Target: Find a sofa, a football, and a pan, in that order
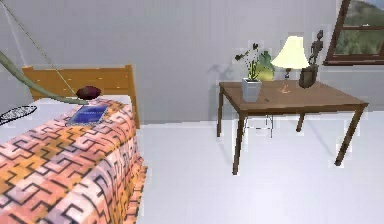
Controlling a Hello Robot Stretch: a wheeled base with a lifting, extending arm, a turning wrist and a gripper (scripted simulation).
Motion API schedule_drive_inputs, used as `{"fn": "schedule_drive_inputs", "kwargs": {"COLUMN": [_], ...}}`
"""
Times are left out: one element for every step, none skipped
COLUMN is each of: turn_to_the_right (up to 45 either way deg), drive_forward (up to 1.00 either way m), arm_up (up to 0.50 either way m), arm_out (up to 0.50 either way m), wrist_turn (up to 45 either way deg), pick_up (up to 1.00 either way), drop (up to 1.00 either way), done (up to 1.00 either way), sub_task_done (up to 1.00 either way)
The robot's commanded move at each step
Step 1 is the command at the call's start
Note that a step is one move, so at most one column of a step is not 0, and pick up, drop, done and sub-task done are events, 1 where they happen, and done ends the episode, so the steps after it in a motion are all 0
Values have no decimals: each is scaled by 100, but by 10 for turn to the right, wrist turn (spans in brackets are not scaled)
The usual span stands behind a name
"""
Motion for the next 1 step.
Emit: {"fn": "schedule_drive_inputs", "kwargs": {"turn_to_the_right": [30], "drive_forward": [0], "arm_up": [0], "arm_out": [0], "wrist_turn": [0], "pick_up": [0], "drop": [0], "done": [0], "sub_task_done": [0]}}
